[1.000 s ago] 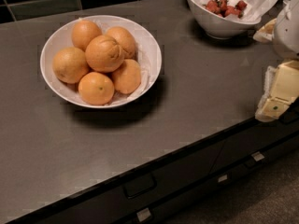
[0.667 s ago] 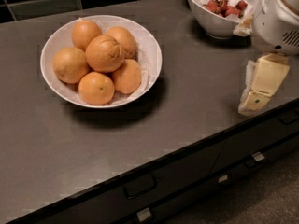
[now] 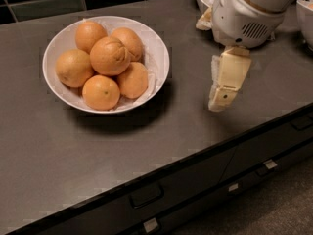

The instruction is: Pick orange from white bowl

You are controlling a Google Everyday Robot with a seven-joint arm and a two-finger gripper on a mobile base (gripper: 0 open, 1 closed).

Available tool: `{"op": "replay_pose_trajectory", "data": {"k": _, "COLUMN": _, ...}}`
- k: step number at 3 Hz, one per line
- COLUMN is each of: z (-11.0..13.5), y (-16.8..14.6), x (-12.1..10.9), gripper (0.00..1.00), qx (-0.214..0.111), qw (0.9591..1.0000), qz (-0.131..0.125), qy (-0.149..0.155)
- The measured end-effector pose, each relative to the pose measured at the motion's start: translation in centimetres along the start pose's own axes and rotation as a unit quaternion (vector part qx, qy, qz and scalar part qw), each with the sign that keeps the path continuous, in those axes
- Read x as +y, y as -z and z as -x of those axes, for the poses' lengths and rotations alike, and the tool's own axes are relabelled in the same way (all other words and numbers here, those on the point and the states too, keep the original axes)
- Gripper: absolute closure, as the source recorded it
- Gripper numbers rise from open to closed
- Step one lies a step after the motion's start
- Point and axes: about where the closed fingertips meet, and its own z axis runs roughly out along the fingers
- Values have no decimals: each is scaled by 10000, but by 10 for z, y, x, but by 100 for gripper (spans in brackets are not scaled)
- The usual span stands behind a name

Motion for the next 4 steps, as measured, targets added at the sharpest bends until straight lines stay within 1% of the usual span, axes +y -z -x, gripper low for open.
{"op": "replay_pose_trajectory", "data": {"k": 1, "z": 0, "y": 0, "x": 0, "gripper": 0, "qx": -1, "qw": 10000, "qz": -2, "qy": 3}}
{"op": "replay_pose_trajectory", "data": {"k": 2, "z": 32, "y": -5, "x": -13, "gripper": 0, "qx": -143, "qw": 9991, "qz": -7, "qy": 407}}
{"op": "replay_pose_trajectory", "data": {"k": 3, "z": 77, "y": -11, "x": -33, "gripper": 0, "qx": -336, "qw": 9951, "qz": -34, "qy": 928}}
{"op": "replay_pose_trajectory", "data": {"k": 4, "z": 115, "y": -27, "x": -44, "gripper": 0, "qx": -528, "qw": 9900, "qz": 51, "qy": 1310}}
